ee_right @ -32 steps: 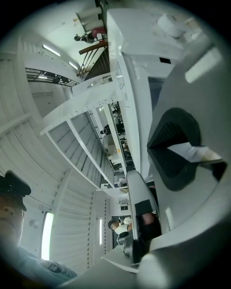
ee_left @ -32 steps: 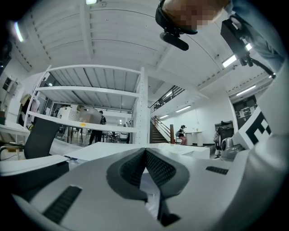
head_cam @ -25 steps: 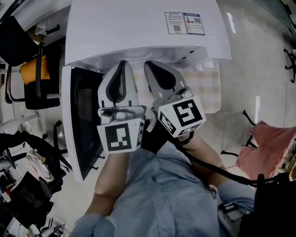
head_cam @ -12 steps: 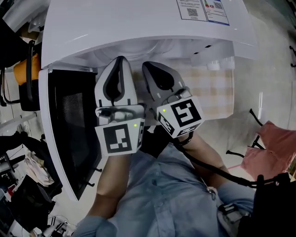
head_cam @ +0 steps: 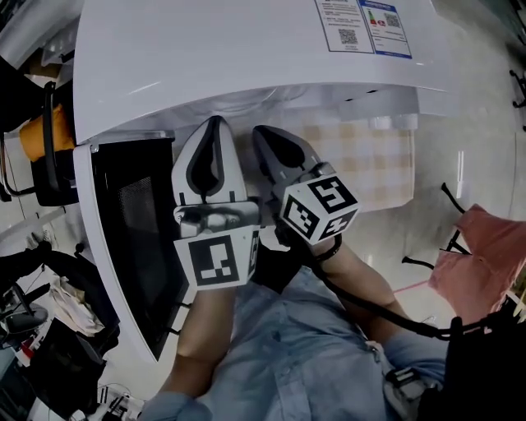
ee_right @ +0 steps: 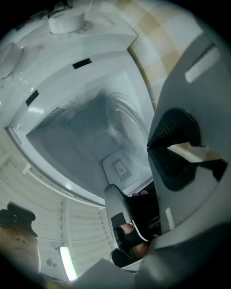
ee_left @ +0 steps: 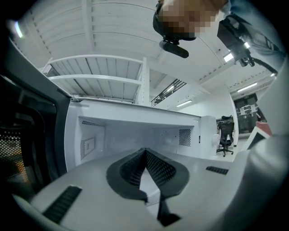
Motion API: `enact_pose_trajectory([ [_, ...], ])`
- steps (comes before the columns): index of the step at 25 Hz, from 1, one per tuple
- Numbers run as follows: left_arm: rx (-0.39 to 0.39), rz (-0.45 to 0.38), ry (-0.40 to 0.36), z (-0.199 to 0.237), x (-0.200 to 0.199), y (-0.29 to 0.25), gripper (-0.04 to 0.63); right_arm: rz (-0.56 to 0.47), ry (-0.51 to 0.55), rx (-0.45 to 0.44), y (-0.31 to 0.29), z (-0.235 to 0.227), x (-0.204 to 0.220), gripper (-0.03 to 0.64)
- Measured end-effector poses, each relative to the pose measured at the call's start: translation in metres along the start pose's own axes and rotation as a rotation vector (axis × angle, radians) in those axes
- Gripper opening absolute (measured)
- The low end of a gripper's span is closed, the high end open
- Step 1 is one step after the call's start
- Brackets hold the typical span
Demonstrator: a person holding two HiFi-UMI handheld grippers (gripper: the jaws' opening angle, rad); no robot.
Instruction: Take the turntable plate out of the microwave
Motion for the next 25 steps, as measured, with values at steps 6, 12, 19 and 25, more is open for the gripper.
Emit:
enact_pose_trajectory([
  [6, 0.023, 0.041, 0.041, -0.002, -0.006, 0.002, 0.008, 0.031, -0.204, 0.038, -0.001, -0.004, 0.005, 0.063],
  [12, 0.015, 0.065, 0.065, 0.004, -0.008, -0.005, 0.008, 0.053, -0.378, 0.082, -0.007, -0.018, 0.011, 0.149],
  [19, 0.021, 0.070, 0.071, 0.005, -0.002, -0.017, 0.008, 0.034, -0.478, 0.070, -0.026, -0.025, 0.007, 0.178],
  [25, 0.015, 0.085, 0.074, 0.007, -0.001, -0.022, 0.008, 0.026, -0.524, 0.054, -0.024, -0.027, 0.004, 0.144],
])
Point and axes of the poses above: the fingertips, and each gripper's own axes: y backward along the fingers, z to its left, x out of its underside, the point moved 4 cm from there along y, backward along the fingers, and after that the axes turned 9 degrees about -z, right-handed, at the moved point
